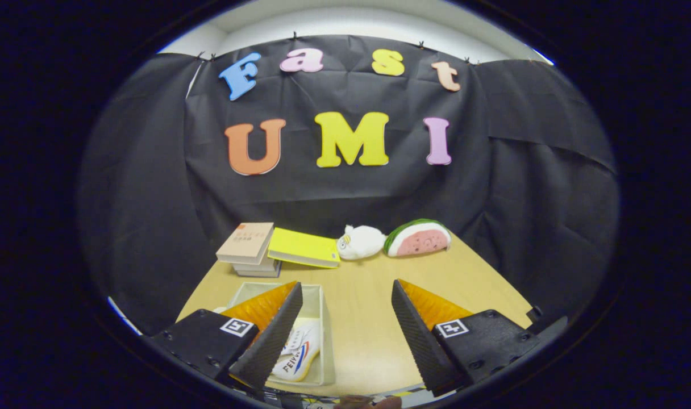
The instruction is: Open the storage box then place both shoes into the box .Put the left shoe in first, then the right shoe, with the right side of both shoes facing outward in a uniform manner.
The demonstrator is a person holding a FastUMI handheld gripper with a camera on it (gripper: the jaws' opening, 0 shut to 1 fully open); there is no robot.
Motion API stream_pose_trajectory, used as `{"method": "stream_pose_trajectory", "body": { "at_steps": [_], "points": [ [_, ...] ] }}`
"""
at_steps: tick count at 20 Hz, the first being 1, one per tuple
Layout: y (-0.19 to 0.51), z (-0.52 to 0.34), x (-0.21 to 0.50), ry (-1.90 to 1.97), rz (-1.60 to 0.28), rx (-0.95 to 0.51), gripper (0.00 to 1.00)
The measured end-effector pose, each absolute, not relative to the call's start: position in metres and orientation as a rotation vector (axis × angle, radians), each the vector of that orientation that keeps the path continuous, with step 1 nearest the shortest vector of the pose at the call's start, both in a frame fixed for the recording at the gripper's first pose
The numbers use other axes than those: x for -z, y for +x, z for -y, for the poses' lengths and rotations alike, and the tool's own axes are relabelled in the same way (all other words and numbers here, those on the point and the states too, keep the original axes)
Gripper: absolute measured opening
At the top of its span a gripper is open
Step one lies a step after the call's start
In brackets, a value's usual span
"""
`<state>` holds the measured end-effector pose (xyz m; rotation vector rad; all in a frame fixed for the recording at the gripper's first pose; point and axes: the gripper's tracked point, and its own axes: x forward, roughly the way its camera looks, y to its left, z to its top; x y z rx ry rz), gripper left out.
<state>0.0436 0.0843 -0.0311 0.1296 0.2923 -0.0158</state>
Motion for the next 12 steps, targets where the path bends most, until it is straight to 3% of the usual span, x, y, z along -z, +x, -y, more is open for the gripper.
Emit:
{"method": "stream_pose_trajectory", "body": {
  "at_steps": [7, 12],
  "points": [
    [0.011, -0.078, 0.010, 0.098, -0.115, 0.012, 1.00],
    [-0.020, -0.075, 0.021, 0.074, -0.091, 0.010, 1.00]
  ]
}}
